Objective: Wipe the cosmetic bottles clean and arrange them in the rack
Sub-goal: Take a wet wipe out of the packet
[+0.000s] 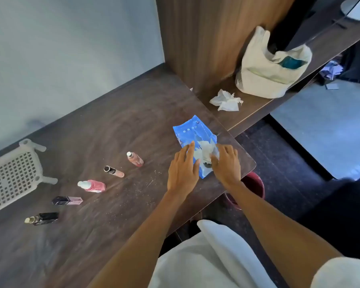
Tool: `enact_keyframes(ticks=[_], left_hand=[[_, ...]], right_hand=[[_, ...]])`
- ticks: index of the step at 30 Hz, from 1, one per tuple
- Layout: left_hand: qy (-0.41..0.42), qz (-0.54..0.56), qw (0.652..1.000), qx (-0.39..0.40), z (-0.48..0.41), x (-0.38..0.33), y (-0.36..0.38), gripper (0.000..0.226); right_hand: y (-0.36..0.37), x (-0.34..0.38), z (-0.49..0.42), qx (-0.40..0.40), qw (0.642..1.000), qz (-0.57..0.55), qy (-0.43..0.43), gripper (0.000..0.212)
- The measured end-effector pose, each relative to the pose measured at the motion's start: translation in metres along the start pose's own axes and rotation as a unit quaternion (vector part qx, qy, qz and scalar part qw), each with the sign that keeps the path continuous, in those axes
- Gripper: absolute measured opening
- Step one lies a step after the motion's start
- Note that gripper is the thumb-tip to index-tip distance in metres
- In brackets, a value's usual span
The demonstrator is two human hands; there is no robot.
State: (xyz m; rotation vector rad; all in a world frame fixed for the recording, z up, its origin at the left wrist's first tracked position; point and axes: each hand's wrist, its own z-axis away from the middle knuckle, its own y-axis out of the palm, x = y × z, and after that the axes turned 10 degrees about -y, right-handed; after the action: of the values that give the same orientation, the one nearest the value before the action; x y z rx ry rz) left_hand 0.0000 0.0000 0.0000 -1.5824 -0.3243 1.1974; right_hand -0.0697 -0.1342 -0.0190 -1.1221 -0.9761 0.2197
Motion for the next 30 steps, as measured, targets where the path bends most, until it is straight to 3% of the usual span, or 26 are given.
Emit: enact_keyframes(ticks=[3, 7, 13, 18, 22, 30], left_hand=[[-0.014, 0.017, 1.000, 0.010, -0.005, -0.003, 0.008, 0.057], [-0.032, 0.019, 0.999, 0.026, -0.009, -0.003, 0.014, 0.056], [-0.054, 0.014, 0.998, 0.038, -0.015, -0.003, 0.016, 0.055], [-0.064, -0.004, 0.996, 0.056, -0.019, -0.001, 0.017, 0.055], [-0.062, -0.008, 0.996, 0.057, -0.021, -0.004, 0.019, 0.055], [-0.068, 0.076, 0.995, 0.024, -0.025, -0.017, 0.022, 0.043]], right_hand=[[-0.001, -0.002, -0.013, 0.023, 0.994, 0.069, -0.086, 0.047], [0.001, -0.001, -0.022, 0.050, 0.981, 0.120, -0.141, 0.035], [0.000, -0.004, -0.024, -0.013, 0.993, 0.052, -0.106, 0.012], [-0.002, -0.015, -0.023, -0.079, 0.993, -0.028, -0.083, 0.014], [-0.012, -0.013, -0.021, -0.109, 0.984, -0.141, -0.015, 0.015], [-0.024, -0.013, -0.022, -0.074, 0.973, -0.214, 0.031, 0.015]])
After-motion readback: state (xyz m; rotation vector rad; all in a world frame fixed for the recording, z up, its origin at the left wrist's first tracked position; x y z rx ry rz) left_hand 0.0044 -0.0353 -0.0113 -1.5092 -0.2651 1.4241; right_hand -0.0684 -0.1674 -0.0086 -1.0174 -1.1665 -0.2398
